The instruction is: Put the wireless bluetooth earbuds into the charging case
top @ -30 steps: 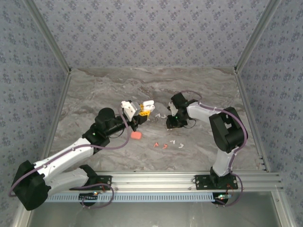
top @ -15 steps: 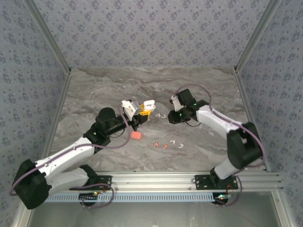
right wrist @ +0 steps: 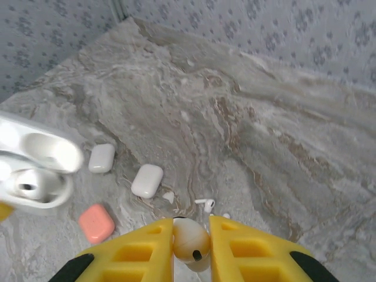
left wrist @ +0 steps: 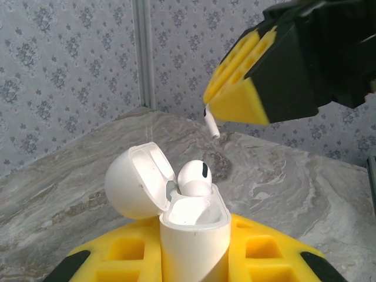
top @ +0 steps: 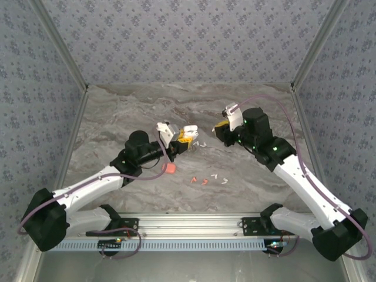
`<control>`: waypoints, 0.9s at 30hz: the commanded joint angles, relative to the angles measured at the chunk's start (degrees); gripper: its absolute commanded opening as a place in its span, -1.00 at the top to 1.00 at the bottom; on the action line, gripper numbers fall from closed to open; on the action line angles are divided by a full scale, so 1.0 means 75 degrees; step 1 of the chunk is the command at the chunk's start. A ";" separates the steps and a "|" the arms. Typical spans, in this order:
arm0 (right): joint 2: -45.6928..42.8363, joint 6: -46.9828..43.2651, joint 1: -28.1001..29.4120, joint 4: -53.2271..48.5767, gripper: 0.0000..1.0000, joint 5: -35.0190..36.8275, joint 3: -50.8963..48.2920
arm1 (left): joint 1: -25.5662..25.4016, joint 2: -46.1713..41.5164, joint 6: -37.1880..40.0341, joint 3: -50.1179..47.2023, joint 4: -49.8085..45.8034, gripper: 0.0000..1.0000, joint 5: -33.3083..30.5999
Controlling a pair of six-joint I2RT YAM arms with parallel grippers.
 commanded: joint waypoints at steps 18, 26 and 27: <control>0.0119 -0.1554 0.1655 0.1045 0.56 0.0336 0.0661 | -0.0126 0.0223 -0.0109 0.0545 0.0300 1.00 0.0701; 0.0316 -0.1545 0.1812 0.1105 0.56 0.0123 0.0664 | -0.0126 0.0234 -0.0091 0.0561 0.0294 1.00 0.0722; 0.0327 -0.1545 0.1826 0.1105 0.56 0.0112 0.0665 | -0.0128 0.0235 -0.0089 0.0564 0.0295 1.00 0.0728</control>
